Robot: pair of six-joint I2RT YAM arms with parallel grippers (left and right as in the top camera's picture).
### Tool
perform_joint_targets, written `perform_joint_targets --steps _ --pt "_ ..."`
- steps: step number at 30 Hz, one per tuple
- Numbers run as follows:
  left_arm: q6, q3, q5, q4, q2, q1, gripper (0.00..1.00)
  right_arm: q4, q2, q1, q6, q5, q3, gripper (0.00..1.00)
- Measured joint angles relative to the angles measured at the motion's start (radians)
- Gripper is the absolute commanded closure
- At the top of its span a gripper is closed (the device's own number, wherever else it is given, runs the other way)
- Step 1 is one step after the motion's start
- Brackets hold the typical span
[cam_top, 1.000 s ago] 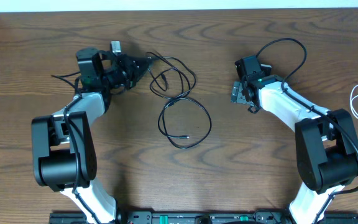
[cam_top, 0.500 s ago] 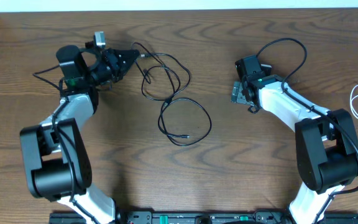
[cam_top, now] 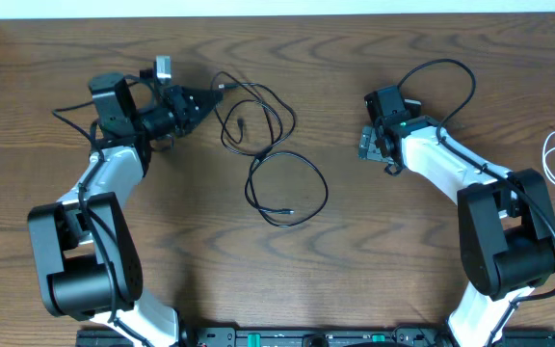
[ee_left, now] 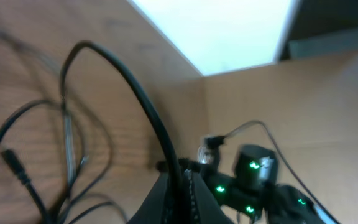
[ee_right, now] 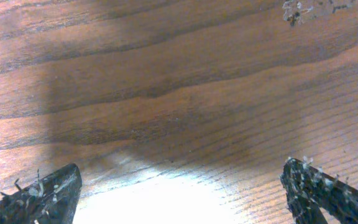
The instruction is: Untangle cables
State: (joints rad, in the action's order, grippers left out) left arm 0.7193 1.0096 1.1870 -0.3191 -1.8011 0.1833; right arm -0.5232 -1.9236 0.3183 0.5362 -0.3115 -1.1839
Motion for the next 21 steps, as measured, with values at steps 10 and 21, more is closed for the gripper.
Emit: perform_joint_targets --steps 10,21 --pt "-0.15 -0.001 -0.199 0.165 0.005 -0.058 0.93 0.0 0.0 0.0 0.0 0.0 0.0 0.01" --pt "0.138 -0.001 -0.187 0.087 0.165 -0.023 0.92 0.0 0.0 0.0 0.0 0.0 0.0 0.01"
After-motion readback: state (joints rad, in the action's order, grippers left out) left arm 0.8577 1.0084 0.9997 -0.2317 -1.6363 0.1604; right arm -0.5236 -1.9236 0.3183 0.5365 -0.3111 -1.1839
